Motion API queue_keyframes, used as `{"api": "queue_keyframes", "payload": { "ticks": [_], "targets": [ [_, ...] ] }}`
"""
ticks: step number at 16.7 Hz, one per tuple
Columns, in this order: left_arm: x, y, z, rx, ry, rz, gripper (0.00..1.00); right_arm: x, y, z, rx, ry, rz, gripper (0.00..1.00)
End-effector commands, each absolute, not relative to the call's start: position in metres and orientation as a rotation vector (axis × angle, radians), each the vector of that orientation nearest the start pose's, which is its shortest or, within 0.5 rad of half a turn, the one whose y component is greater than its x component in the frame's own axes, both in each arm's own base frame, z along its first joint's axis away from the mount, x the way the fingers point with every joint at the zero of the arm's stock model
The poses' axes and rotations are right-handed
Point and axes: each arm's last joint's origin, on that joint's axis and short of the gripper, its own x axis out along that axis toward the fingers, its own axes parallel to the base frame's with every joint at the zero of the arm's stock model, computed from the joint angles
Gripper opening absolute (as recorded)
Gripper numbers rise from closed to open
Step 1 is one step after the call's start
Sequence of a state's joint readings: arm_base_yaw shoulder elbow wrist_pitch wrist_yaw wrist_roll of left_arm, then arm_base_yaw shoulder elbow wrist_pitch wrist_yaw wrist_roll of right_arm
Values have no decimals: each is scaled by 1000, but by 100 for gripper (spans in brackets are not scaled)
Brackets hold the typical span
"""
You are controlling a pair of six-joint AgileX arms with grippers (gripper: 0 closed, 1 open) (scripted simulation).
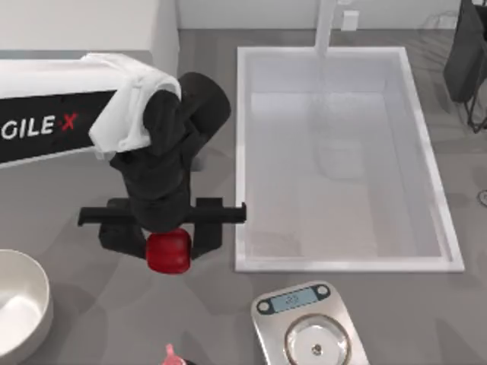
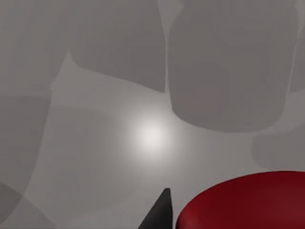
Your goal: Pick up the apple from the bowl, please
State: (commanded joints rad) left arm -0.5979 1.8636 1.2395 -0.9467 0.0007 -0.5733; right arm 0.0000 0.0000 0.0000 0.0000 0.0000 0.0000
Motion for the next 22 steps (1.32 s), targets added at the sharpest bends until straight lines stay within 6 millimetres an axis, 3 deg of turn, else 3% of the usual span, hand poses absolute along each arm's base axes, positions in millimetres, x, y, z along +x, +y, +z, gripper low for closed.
{"api": "queue_keyframes", "payload": {
  "ticks": [3, 16, 22],
  "targets": [
    [279, -187, 159, 16, 1571, -16, 0, 106, -1, 160, 0, 0, 0, 100],
    [279, -187, 159, 16, 1571, -16, 98, 106, -1, 160, 0, 0, 0, 100],
    [279, -187, 159, 16, 1571, -16, 100, 106, -1, 160, 0, 0, 0, 100]
  ]
}}
